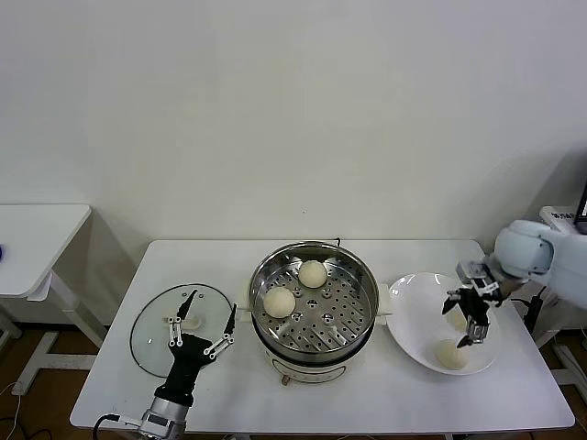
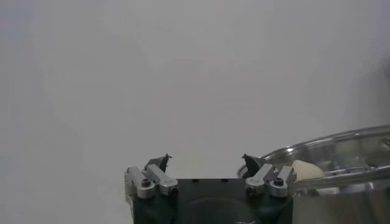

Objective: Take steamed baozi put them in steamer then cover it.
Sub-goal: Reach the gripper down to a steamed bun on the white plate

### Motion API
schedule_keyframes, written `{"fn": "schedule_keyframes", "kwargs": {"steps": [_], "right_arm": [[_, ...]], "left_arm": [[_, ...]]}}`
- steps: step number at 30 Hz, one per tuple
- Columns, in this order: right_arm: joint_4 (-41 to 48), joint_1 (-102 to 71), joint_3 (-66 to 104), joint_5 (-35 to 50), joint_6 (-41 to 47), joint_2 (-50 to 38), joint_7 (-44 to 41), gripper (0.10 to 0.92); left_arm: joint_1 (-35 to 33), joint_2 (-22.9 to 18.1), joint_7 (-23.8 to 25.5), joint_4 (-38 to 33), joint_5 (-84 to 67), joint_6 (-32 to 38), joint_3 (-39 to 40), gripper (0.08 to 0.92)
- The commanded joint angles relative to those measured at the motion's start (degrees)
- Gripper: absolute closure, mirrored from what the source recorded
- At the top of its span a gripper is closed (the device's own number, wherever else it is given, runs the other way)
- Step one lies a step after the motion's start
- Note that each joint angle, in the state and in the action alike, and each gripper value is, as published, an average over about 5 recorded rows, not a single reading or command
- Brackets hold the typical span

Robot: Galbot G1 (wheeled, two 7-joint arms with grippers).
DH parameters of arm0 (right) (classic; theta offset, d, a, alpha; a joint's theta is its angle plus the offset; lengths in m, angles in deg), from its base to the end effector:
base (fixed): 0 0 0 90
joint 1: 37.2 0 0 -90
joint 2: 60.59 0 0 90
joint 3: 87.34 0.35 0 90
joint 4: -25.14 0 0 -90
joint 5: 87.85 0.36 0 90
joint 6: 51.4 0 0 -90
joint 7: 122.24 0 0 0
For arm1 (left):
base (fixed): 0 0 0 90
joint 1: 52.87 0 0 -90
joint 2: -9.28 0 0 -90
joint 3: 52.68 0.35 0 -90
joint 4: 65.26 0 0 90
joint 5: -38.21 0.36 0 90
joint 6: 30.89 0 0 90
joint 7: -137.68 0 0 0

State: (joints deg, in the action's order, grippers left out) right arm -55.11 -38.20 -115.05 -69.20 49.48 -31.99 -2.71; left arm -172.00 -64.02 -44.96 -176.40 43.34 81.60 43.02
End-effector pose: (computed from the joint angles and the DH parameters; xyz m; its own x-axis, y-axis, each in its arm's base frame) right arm 0.4696 -0.2105 -0.1732 0.0207 -0.1182 0.9928 -0.9994 -0.0286 0.0174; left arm 0.1845 0.0313 -0.3552 -0.9428 0.2563 -0.2133 0.1931 0.9412 0.2773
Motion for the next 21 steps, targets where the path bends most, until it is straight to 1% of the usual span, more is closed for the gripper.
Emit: {"fn": "schedule_keyframes", "kwargs": {"steps": [1, 18, 21], "right_arm": [[1.9, -9.9, 5.7, -2.3, -0.5, -1.1, 0.0, 0.203], [6.0, -14.0, 9.8, -3.1, -0.4, 1.2, 0.6, 0.203], [6.4, -14.0, 9.9, -3.2, -0.4, 1.3, 0.5, 0.220]], "left_arm": [[-0.1, -0.1, 0.0, 0.0, 0.0, 0.0, -0.1, 0.177], [-0.1, 0.0, 0.0, 0.5, 0.1, 0.0, -0.5, 0.177], [-0.1, -0.1, -0.1, 0.6, 0.1, 0.0, -0.5, 0.177]]}}
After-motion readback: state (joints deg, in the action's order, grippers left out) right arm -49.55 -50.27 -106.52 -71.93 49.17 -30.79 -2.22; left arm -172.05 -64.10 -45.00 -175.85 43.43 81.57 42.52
